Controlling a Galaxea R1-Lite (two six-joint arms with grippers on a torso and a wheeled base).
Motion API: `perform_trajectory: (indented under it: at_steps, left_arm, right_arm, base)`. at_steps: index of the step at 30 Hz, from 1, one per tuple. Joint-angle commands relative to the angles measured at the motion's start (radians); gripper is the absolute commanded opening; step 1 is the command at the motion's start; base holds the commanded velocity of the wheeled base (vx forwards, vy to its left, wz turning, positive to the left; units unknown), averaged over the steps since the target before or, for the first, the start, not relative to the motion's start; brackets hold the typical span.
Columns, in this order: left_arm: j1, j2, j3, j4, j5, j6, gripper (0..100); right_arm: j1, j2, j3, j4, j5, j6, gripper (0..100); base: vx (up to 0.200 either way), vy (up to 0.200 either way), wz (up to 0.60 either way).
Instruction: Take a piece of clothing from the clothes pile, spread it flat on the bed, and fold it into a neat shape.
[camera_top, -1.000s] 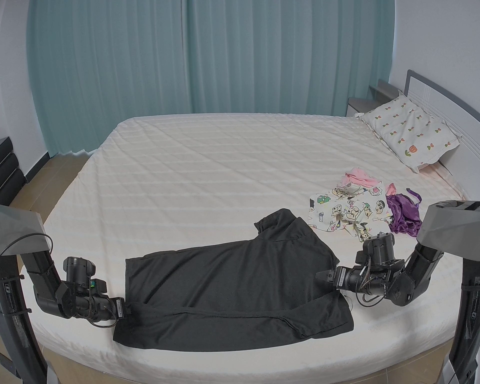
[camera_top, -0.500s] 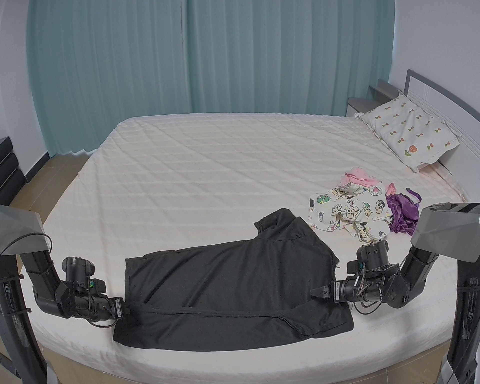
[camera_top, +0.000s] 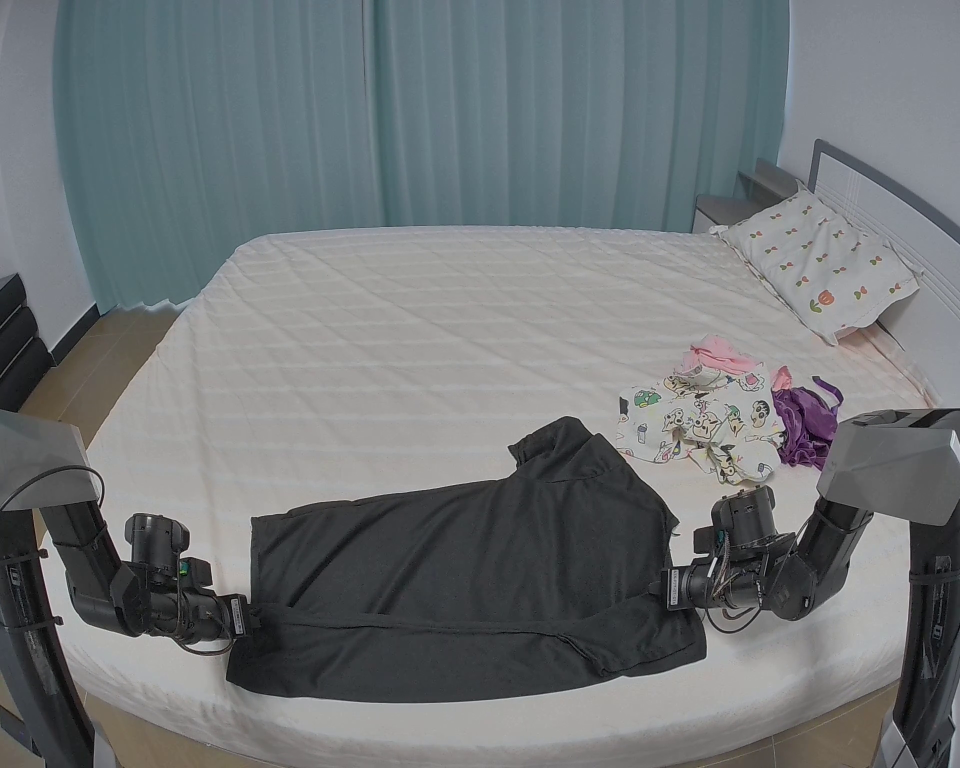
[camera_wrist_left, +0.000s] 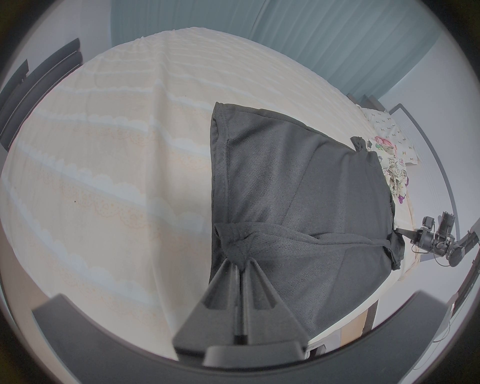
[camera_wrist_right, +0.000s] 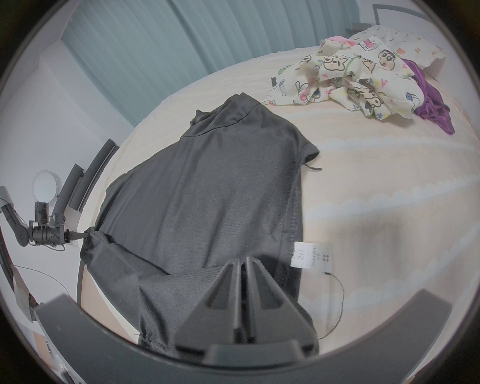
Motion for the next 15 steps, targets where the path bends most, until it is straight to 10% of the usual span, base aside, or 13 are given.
perform_trajectory:
  at_steps: [1,15]
  left_arm:
    - [0.0,0.002,0.0,0.001,0.003,0.0,0]
    - [0.0,0.002,-0.001,0.001,0.003,0.0,0]
  right_arm:
    - [-0.011,-0.011,0.002,-0.003,0.001,0.006,0]
    - [-0.039,-0.046,0.033,-0.011,0.055,0.069,0]
  base:
    - [0.0,0.0,0.0]
    - [0.0,0.0,0.0]
